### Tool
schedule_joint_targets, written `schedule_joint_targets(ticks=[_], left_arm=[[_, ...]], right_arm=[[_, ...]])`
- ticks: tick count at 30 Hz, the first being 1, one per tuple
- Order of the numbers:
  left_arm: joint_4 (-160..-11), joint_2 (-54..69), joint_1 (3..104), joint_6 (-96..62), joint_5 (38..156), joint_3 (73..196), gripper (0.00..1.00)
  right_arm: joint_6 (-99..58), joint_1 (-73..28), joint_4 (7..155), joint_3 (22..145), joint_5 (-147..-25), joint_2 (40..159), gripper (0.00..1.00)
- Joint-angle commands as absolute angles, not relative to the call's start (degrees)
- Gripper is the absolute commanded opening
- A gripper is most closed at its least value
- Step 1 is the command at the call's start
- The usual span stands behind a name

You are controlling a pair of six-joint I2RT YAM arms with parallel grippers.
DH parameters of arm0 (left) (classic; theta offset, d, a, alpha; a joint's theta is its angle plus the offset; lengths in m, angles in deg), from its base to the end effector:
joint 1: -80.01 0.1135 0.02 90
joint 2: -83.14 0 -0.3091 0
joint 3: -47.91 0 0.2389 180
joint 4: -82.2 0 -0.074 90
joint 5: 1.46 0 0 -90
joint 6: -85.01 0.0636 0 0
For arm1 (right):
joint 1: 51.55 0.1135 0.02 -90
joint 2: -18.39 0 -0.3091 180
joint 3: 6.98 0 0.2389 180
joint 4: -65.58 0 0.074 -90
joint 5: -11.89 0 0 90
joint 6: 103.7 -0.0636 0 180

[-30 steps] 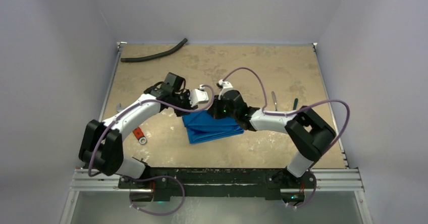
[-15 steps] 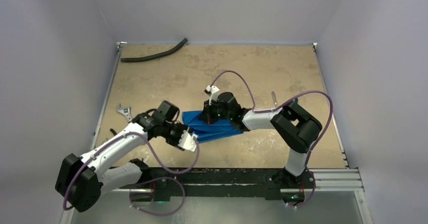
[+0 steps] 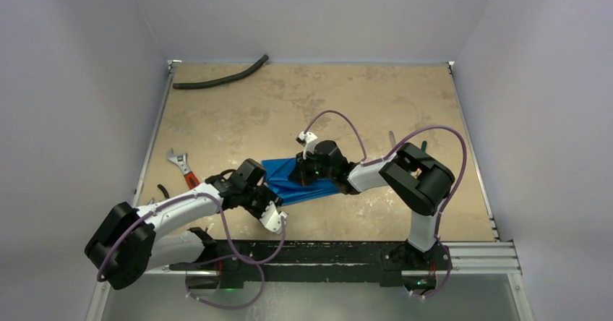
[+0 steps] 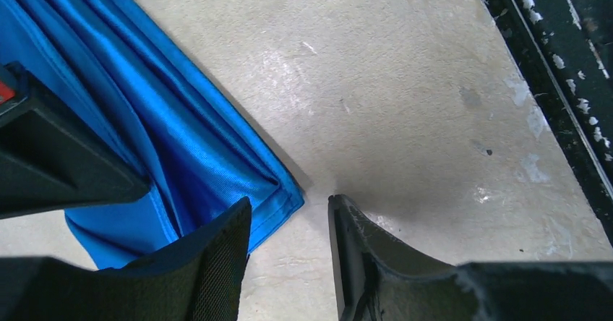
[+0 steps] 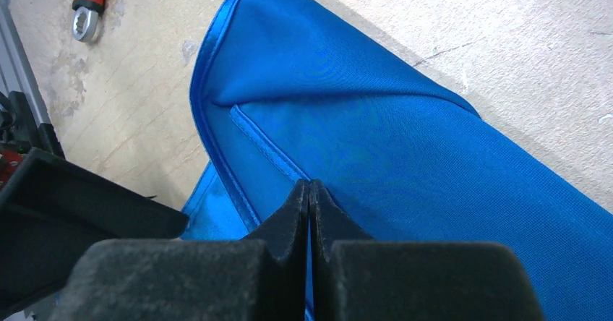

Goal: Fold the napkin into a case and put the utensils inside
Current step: Pick up the 2/3-rectangle-folded napkin from the center of the board.

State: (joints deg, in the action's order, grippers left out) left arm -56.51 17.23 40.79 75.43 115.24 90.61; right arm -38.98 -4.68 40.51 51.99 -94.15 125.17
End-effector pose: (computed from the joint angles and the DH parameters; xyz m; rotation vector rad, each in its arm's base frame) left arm 0.1134 -0.1295 0.1835 2.2680 1.1609 -0.3626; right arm 0.2567 0.2998 0.1802 -0.5896 2.0361 1.0670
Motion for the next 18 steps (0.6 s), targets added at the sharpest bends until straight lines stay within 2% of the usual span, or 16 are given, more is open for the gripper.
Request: schedule_joint_targets(ticks=[1,8,13,16,18], left_arm=[[-61.7,16.1,40.1,79.5,114.8,89.2,0.42],[-69.8,16.9,39.7,79.8,112.6,84.7,0.39],[-69.4,16.5,39.5,81.5,112.6,83.3,0.37],[-70.6,16.5,39.5,80.5,113.1,83.3,0.33],[-72.3,16.9,39.4,79.3,113.3,83.3,0.26]], right_arm=[[-39.7,-4.5,36.3,50.3,-94.4,125.3,0.0],[-40.1,-4.3,35.6,49.4,-94.6,126.5,0.0],[-40.3,-4.2,35.3,49.0,-94.4,127.1,0.0],[-40.3,-4.2,35.3,48.9,-94.2,127.4,0.0],[-40.2,-4.2,35.4,49.0,-94.1,127.5,0.0]])
